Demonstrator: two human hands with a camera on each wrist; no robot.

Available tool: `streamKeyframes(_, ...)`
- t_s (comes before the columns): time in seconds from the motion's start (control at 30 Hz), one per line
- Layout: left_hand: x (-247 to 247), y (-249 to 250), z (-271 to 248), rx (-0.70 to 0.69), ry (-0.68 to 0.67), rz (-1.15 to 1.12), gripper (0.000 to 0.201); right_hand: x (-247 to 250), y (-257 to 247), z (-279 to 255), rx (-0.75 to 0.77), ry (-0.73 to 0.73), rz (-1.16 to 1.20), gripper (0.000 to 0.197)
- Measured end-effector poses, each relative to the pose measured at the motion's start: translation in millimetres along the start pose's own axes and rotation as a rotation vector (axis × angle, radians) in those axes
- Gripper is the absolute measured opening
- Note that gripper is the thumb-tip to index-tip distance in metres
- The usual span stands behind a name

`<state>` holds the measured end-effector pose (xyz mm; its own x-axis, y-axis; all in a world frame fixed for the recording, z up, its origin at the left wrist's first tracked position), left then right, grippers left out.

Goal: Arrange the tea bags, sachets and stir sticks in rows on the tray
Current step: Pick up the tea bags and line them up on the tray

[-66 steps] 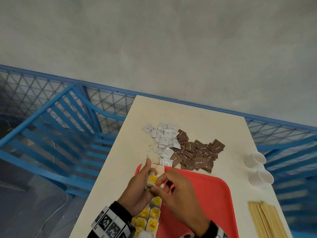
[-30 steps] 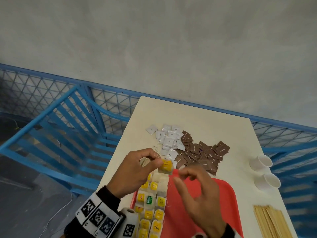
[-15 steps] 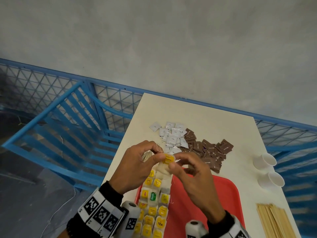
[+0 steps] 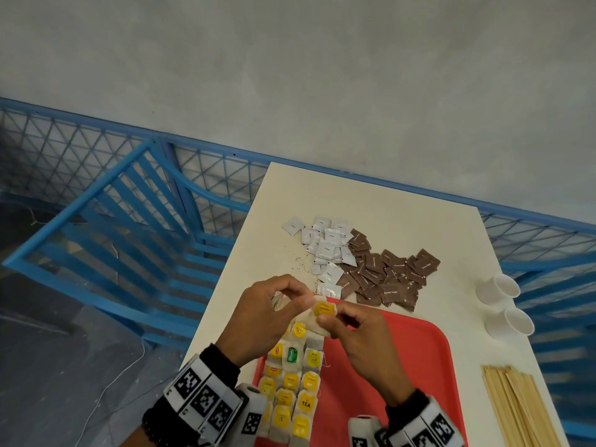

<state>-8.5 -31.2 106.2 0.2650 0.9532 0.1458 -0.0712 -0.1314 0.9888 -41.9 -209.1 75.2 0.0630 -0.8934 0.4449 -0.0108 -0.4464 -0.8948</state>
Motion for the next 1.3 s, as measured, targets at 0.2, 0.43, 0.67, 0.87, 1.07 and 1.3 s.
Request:
streamKeyframes(0.2, -6, -110, -21, 0.293, -0.054, 0.423, 0.016, -46, 131, -10, -0.484, -0.148, -0.082, 0.023)
streamKeyframes(0.43, -19, -168, -30, 0.487, 0.047, 0.543, 0.023, -67, 155, -15, -0.627, -0.171, 0.085, 0.014)
streamKeyframes(0.67, -32, -176, -26, 0.496, 0.04, 0.494, 0.016, -63, 162, -14, -0.651, -0.088, 0.045, 0.012)
streamKeyframes(0.87, -39, -181, -28, 0.502, 0.038, 0.412, 0.017, -63, 158, -14, -0.626, 0.002, -0.167, 0.03)
streamKeyframes(1.07, -28, -163, -30, 0.499, 0.096, 0.184, 0.029, -64, 147, -18, -0.571, -0.006, -0.294, 0.047)
streamKeyframes(1.3, -33, -133, -41, 0.861, 0.135, -1.07, 0.042, -31, 71, -4, -0.276, 0.073, -0.188, 0.024)
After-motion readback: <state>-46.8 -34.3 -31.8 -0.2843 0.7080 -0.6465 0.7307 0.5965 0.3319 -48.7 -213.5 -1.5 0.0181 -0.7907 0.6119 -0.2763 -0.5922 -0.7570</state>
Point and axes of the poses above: each hand's wrist, its own z-axis towards the middle knuckle, its own x-axis out of the back of the hand, y = z × x, the point moved 6 cm from there along z, towards the middle knuckle, and after that the axes turned 8 degrees about -z, right-handed, at the moved point
